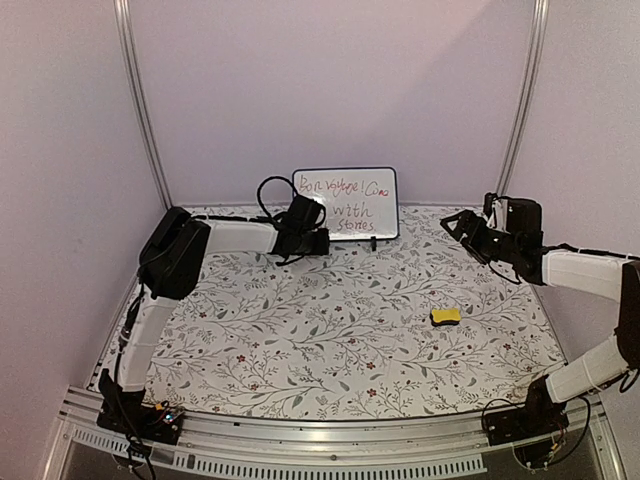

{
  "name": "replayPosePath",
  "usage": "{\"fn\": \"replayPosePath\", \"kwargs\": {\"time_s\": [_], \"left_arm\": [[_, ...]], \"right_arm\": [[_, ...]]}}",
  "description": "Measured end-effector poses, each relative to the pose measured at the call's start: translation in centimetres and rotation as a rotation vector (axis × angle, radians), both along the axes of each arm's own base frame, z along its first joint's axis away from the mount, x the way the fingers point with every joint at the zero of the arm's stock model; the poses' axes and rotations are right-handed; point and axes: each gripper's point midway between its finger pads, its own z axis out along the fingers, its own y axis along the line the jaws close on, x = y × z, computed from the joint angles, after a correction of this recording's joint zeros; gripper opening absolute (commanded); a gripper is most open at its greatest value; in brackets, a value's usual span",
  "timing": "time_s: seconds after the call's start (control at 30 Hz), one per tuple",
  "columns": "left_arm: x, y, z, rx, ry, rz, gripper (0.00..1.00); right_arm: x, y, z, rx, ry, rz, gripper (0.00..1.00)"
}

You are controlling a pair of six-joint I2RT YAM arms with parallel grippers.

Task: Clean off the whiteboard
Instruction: Move the whiteboard to the center of the board.

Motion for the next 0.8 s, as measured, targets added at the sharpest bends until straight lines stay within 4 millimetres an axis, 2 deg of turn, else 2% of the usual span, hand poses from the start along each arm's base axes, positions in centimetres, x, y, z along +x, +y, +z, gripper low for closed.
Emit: {"fn": "replayPosePath", "kwargs": {"time_s": [0.23,0.47,0.53,0.7,0.8], "left_arm": [[0.0,0.6,-2.2,0.035,0.035,0.002,0.27],[0.6,0.8,-2.6,0.035,0.033,0.009,0.26],[0.7,0.8,-2.6,0.034,0.03,0.008,0.22],[1.4,0.8,-2.6,0.042,0.015,0.008,0.01],[1.9,1.4,-2.5,0.056,0.007,0.016,0.0]], "right_arm": [[0.1,0.2,-0.8,-0.003,0.02,0.005,0.95],[0.1,0.2,-1.1,-0.005,0.029,0.005,0.95],[0.1,0.2,-1.2,-0.005,0.03,0.005,0.95],[0.1,0.2,-1.2,-0.005,0.033,0.006,0.95],[0.2,0.3,-1.6,-0.006,0.042,0.007,0.95]]}}
